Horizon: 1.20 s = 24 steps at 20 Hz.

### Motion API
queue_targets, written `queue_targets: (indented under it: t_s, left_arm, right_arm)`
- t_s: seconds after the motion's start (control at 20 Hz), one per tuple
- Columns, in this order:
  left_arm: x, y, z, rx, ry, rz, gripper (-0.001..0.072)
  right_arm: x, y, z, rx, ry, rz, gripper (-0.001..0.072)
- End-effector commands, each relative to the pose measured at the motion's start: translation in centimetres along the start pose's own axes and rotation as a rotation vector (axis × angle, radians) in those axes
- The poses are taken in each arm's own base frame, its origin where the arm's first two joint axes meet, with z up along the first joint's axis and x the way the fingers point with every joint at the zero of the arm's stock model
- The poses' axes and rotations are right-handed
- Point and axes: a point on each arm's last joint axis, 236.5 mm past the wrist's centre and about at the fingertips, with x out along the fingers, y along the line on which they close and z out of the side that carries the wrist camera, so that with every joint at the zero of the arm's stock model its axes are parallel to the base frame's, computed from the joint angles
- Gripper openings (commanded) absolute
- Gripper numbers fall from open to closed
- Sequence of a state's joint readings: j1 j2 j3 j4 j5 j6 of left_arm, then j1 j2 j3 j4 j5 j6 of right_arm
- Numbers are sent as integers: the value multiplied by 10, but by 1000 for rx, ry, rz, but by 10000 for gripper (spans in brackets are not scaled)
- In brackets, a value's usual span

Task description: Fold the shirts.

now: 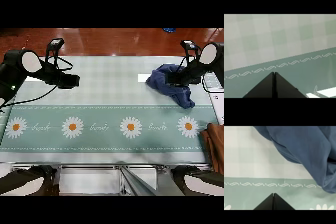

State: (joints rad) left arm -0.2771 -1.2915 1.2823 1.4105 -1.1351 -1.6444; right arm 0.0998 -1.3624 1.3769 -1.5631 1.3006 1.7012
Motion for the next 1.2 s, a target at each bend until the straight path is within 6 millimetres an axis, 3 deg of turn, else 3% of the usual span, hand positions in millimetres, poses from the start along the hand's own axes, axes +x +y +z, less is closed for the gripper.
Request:
queue_targets:
  t_s: [0.0,0.55,0.7,0.95,1.0,1.05,1.1,1.15]
  left_arm:
    - [0,0,0,-1,1,0,18]
    - [0,0,0,-1,1,0,18]
    - [1,0,0,-1,2,0,18]
    - [8,-1,34,-5,-132,-9,19]
    - [8,-1,39,-4,-153,-9,21]
    - [9,1,45,-10,-178,-8,98]
    - [10,2,50,-13,-196,-8,343]
    - [12,4,54,-29,-206,-8,500]
  right_arm:
    - [0,0,0,-1,0,0,24]
    - [0,1,0,-1,-1,0,24]
    - [-2,5,33,0,-139,19,24]
    - [-13,1,80,-34,-343,-5,28]
    - [-15,-10,94,-70,-399,-59,162]
    - [-17,-24,107,-112,-450,-134,421]
    - [-17,-41,119,-134,-487,-221,415]
    - [-12,-58,123,-112,-490,-281,415]
